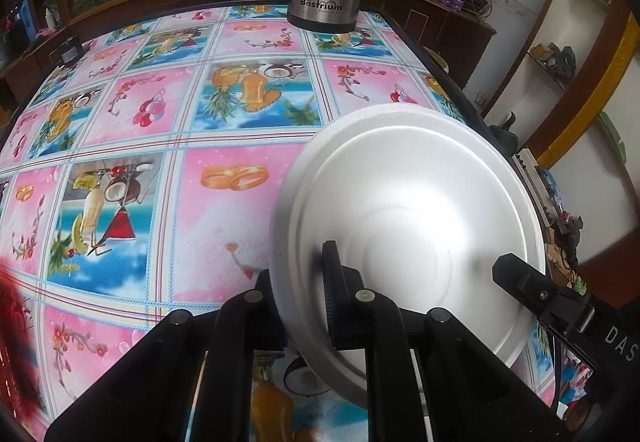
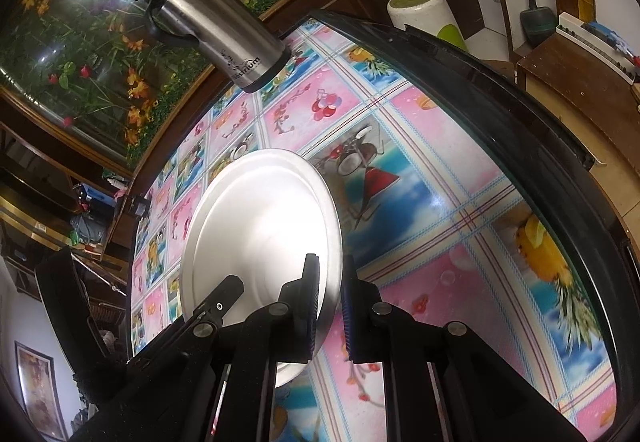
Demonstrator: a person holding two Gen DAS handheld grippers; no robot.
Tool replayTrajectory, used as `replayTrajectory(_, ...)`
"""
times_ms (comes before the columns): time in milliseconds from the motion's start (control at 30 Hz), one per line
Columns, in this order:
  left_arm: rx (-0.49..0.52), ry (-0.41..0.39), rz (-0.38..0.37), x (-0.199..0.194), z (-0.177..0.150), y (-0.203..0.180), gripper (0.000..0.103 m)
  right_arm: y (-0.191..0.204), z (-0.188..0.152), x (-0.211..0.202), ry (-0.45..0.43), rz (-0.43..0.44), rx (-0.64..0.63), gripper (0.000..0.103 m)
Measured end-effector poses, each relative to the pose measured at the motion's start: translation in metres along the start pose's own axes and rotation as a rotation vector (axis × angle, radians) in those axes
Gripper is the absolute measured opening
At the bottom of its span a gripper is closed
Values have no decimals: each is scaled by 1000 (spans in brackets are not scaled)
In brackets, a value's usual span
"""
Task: Organize plates and bowls
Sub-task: 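Carry the white plate upright toward the plate stack with both grippers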
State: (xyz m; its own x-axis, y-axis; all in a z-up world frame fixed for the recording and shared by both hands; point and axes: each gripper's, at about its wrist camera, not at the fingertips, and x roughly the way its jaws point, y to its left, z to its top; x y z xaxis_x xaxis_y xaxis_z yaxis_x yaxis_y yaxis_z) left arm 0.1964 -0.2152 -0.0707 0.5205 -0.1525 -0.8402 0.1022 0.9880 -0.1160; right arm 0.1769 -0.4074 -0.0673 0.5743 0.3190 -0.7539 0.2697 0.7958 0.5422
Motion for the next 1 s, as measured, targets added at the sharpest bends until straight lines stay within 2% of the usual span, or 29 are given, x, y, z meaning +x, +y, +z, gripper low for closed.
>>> replayTrajectory(467,-36,-39,4,-38,-25,41,10,32,-34,-9,7,24,-70,9)
replayTrajectory(1000,-138,-107,42,-88,-46,119,10,111,-80,-19,17,88,-228,9)
